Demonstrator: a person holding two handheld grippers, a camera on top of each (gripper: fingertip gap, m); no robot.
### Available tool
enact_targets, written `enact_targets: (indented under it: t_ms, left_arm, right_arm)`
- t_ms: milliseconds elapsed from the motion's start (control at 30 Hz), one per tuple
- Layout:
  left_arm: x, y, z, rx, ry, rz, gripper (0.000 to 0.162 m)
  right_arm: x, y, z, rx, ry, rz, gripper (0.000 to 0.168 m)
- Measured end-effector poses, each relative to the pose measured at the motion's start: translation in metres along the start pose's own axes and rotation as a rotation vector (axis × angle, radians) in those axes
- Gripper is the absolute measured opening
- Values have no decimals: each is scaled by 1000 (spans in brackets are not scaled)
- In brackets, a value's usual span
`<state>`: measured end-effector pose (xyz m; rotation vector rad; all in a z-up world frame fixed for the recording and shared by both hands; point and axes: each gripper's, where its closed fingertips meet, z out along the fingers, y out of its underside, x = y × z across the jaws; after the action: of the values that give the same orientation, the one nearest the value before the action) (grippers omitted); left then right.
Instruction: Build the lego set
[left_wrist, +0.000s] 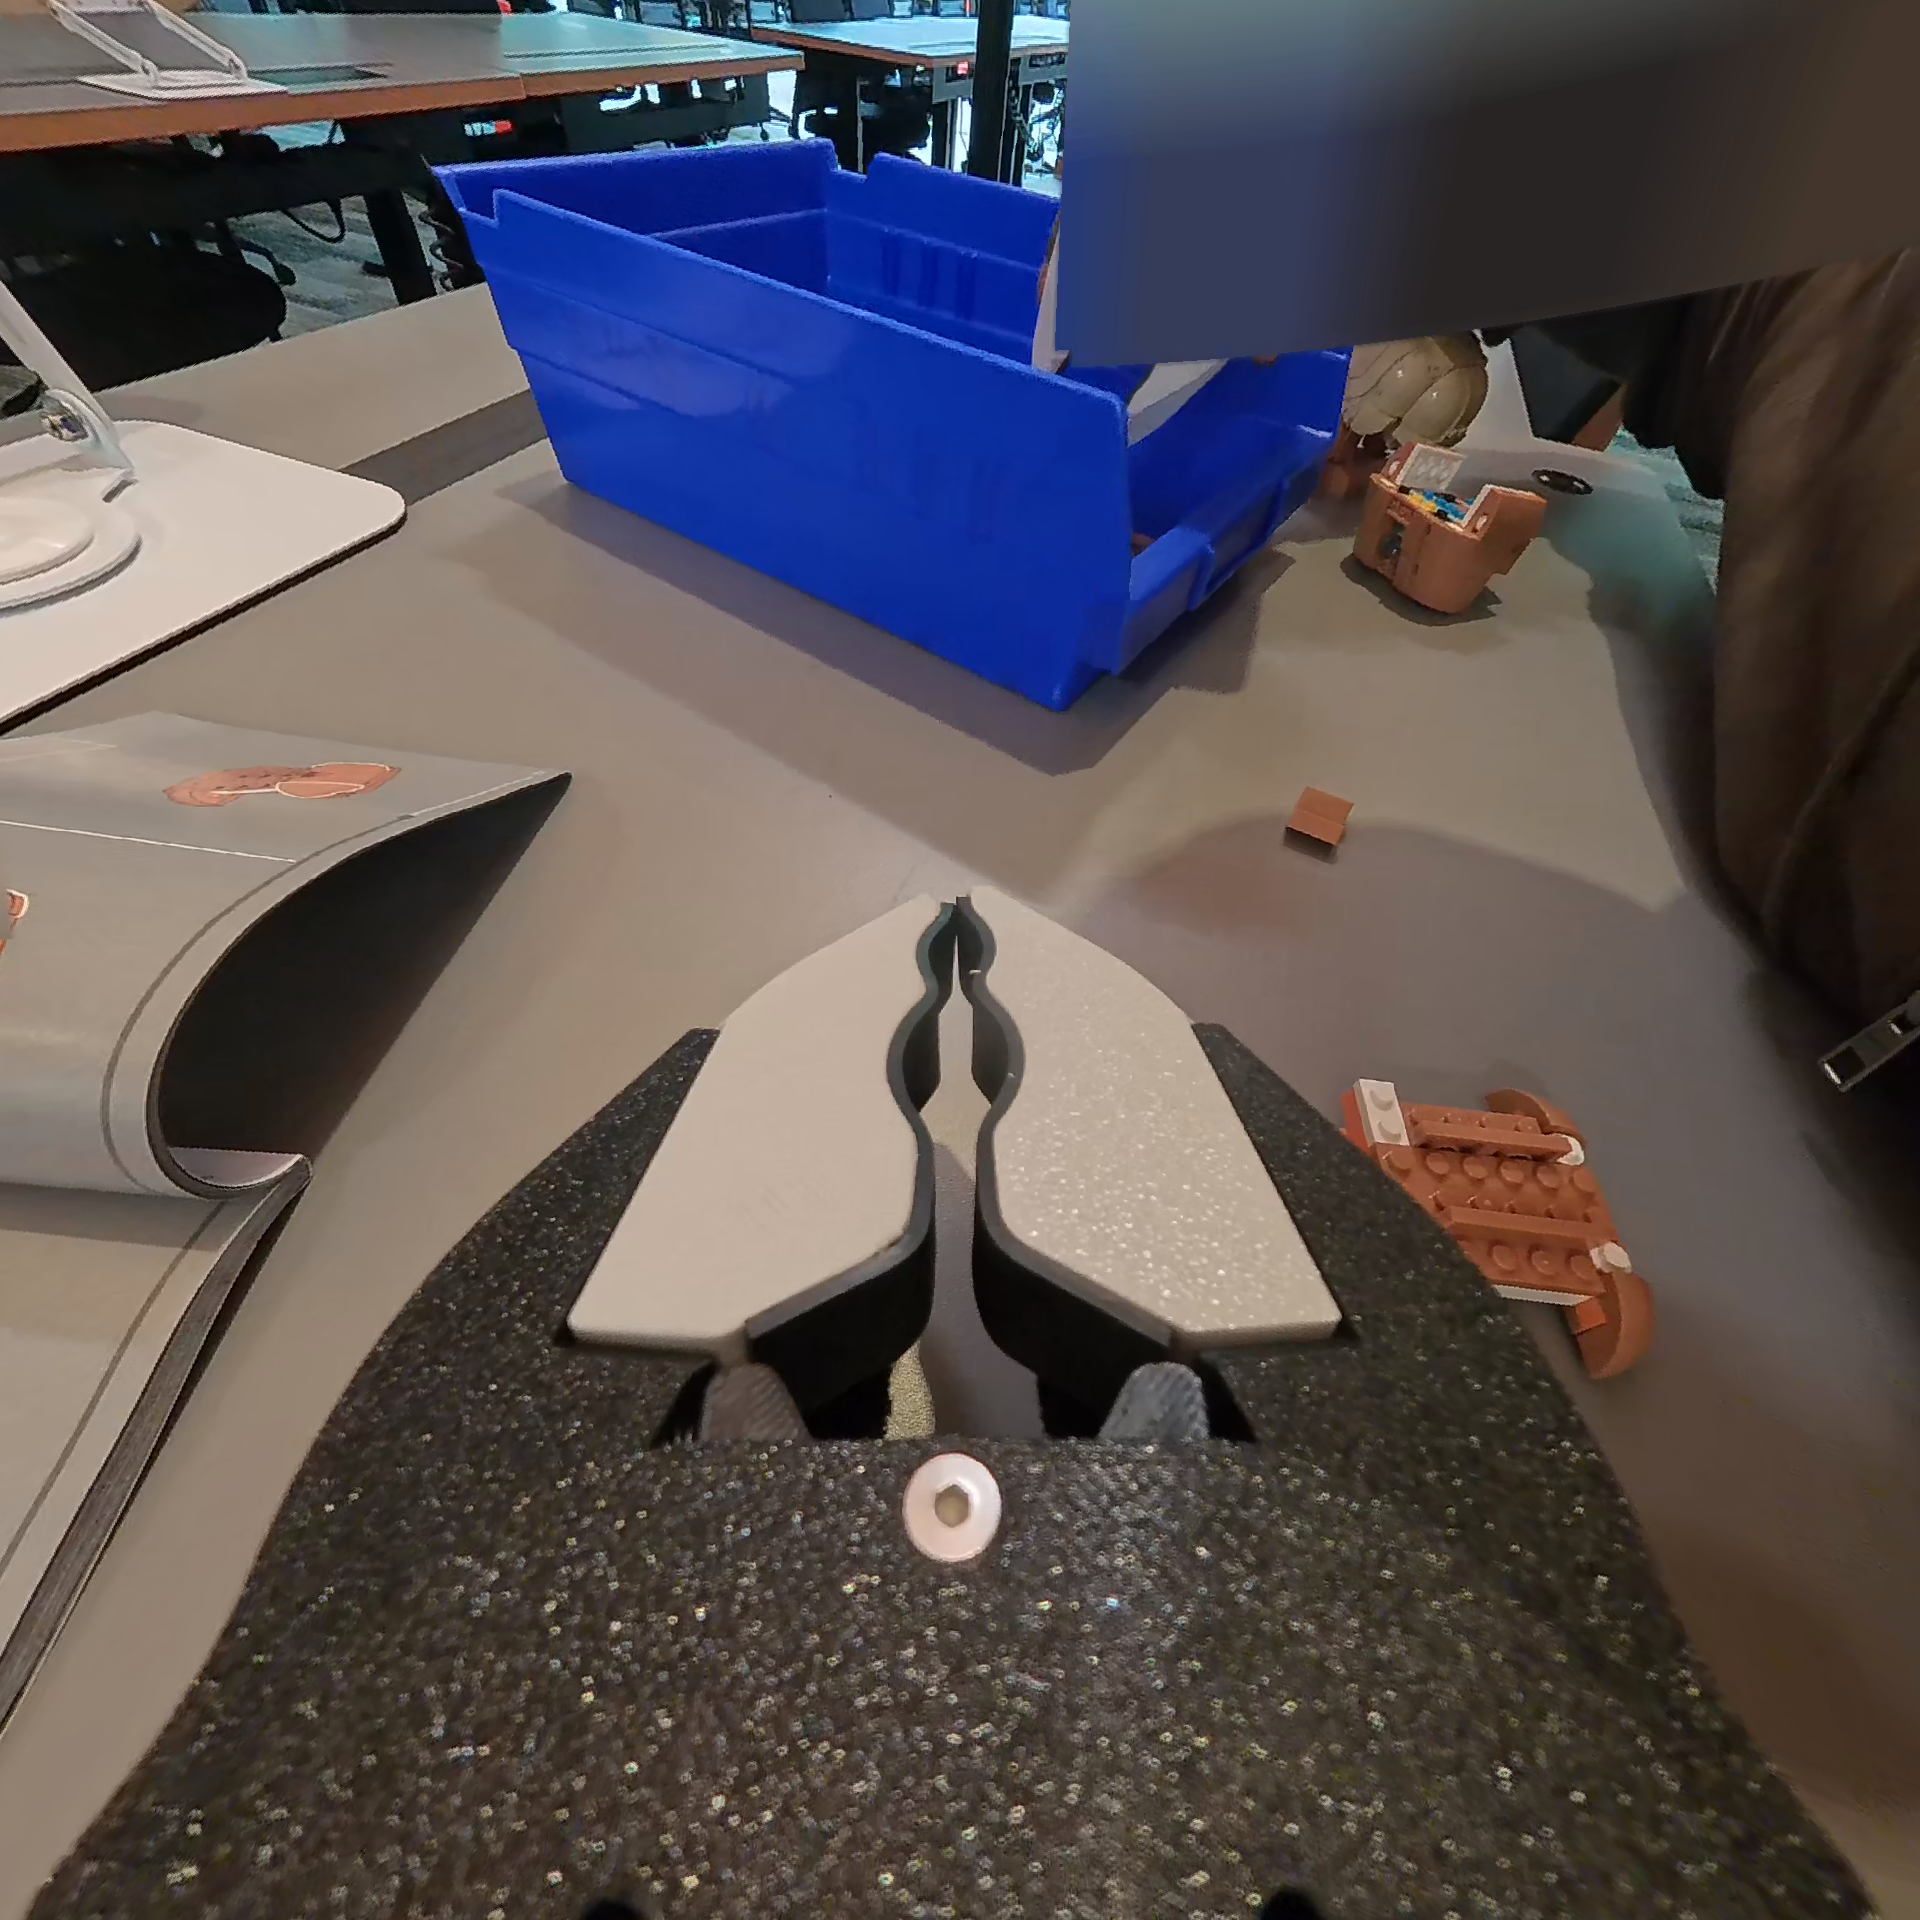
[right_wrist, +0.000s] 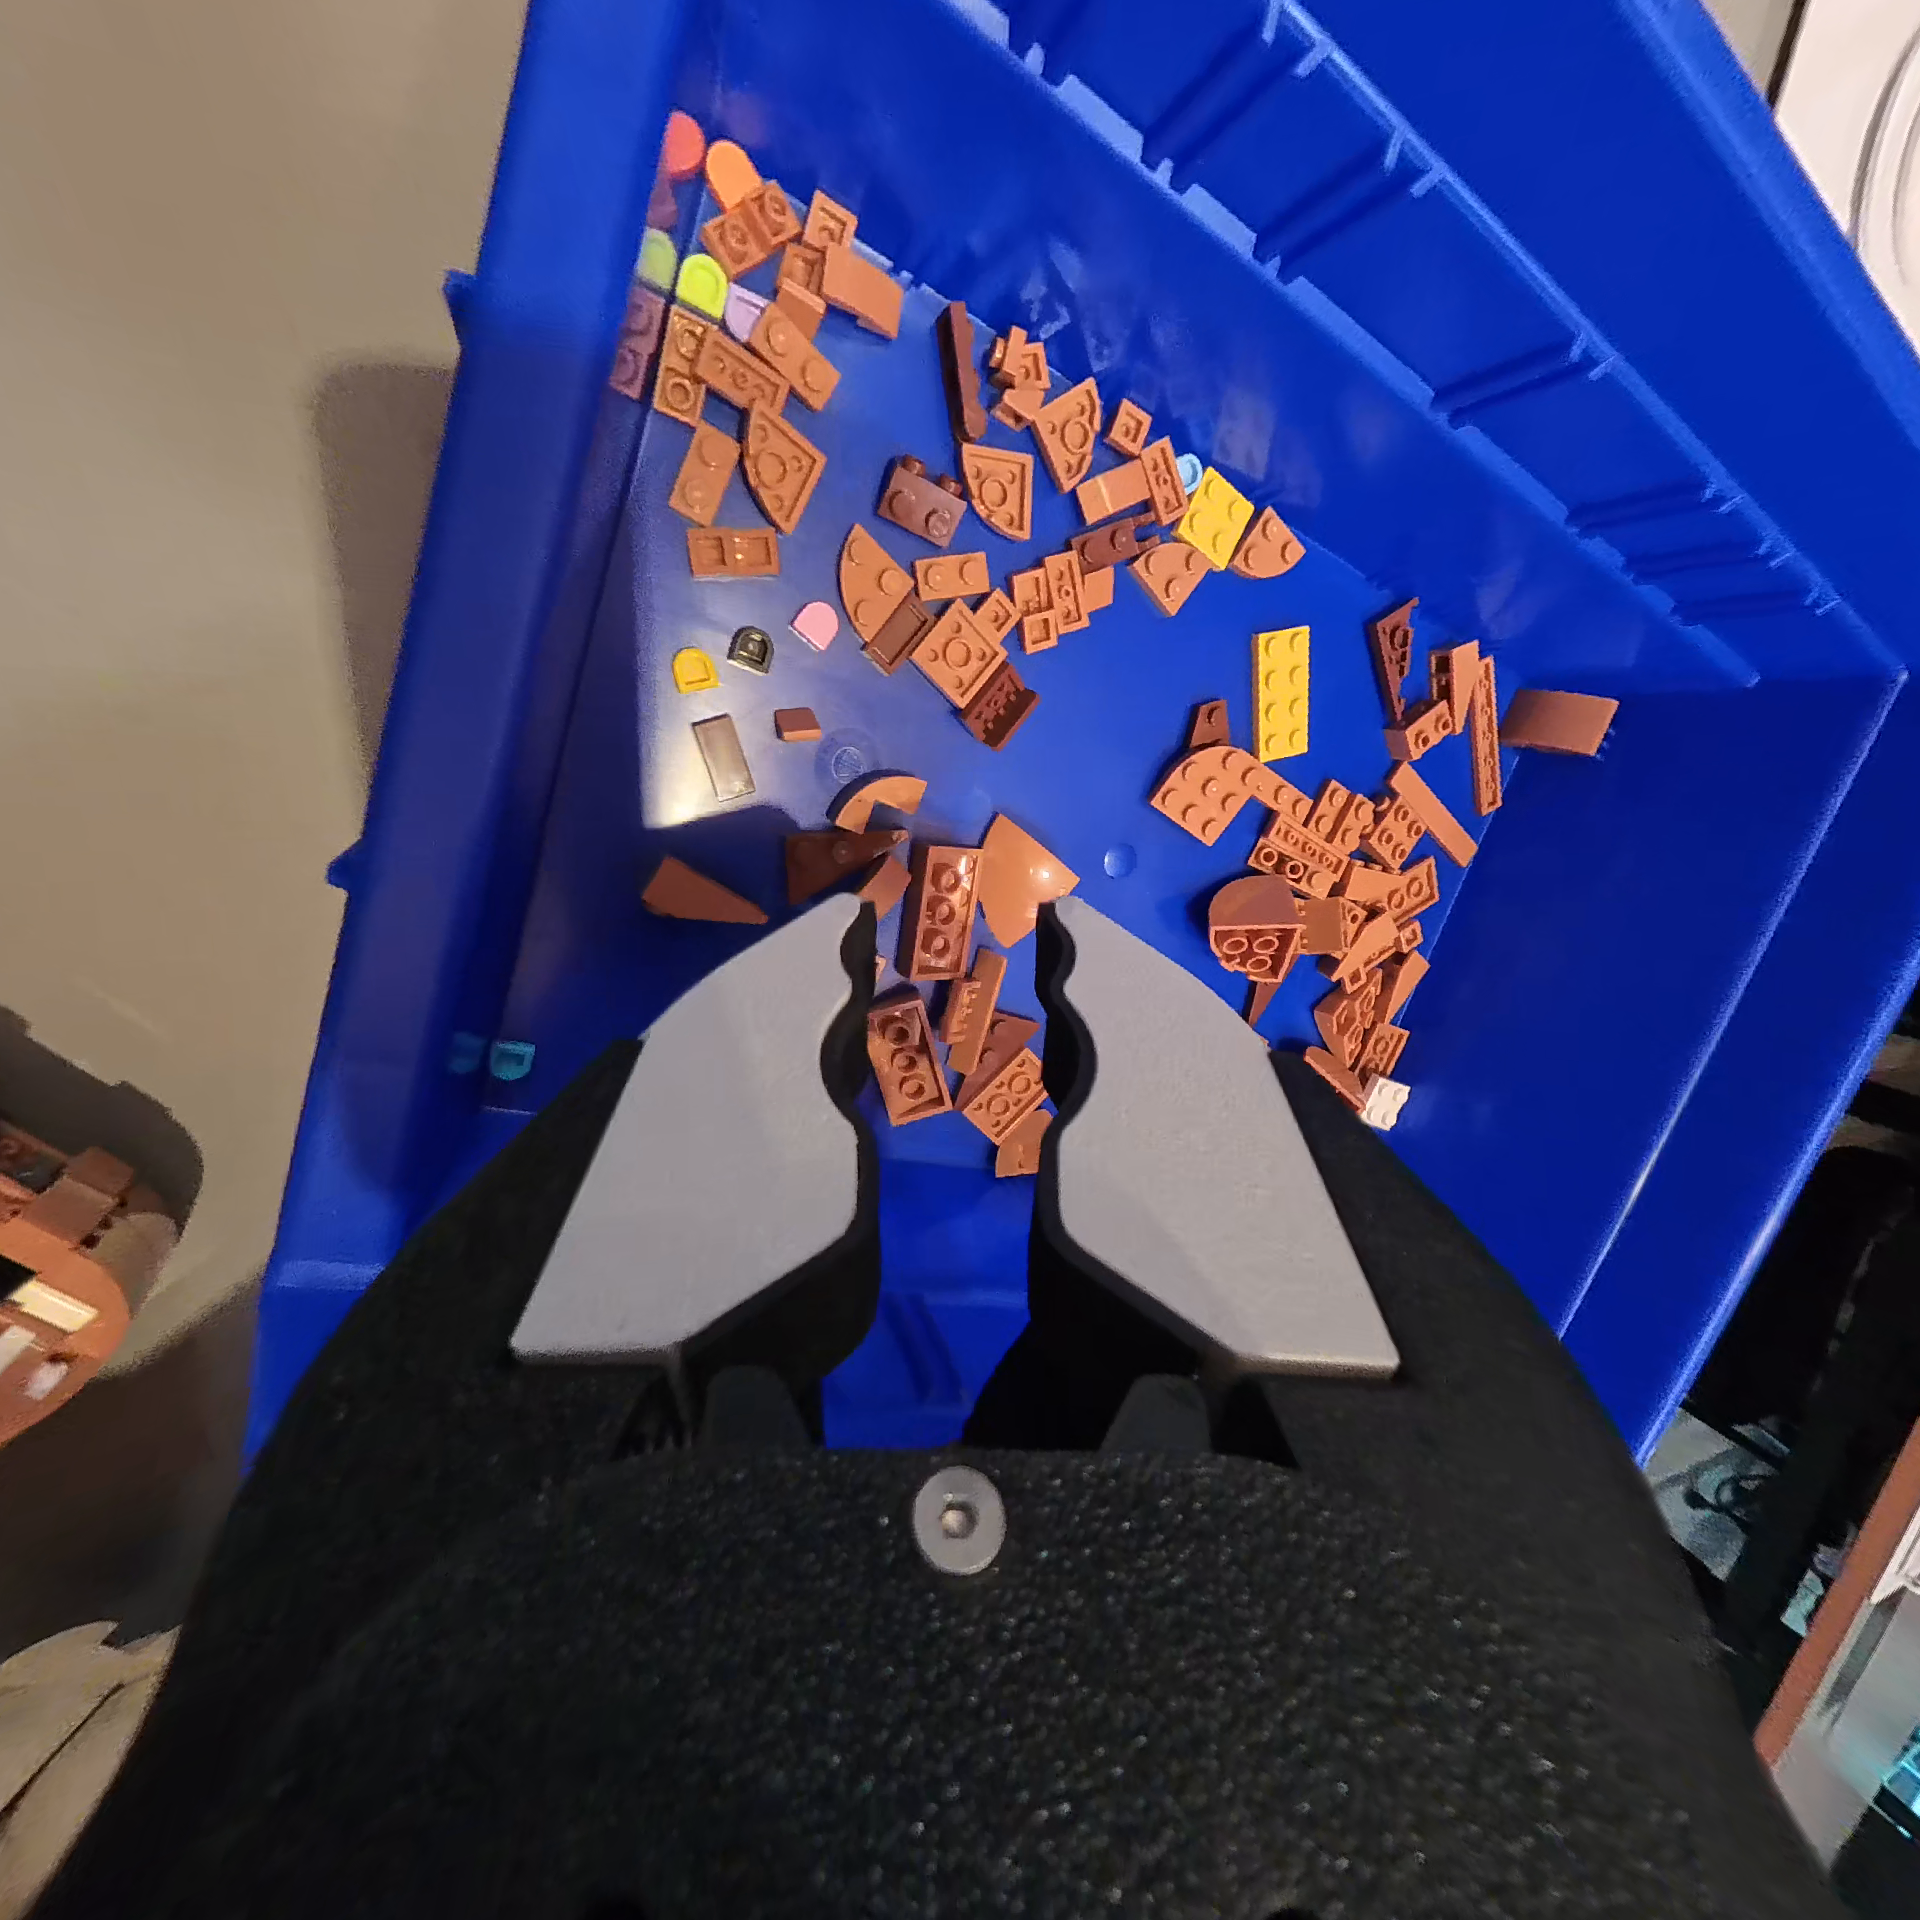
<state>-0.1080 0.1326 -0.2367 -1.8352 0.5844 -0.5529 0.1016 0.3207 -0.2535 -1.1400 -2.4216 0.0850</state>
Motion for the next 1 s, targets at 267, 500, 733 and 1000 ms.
enact_targets:
  t_ms: [267, 500, 733, 1000]
  left_arm:
    - [0, 0, 0, 1, 2, -2, 0]
    - [0, 0, 0, 0, 1, -1, 0]
    - [0, 0, 0, -1, 1, -1, 0]
    - [0, 0, 0, 0, 1, -2, 0]
  right_arm:
    - [28, 14, -16, 24, 81, 73, 30]
    - [41, 25, -24, 46, 106, 144, 29]
    - [42, 25, -28, 55, 110, 153, 28]
    - [41, 26, -27, 52, 112, 157, 28]
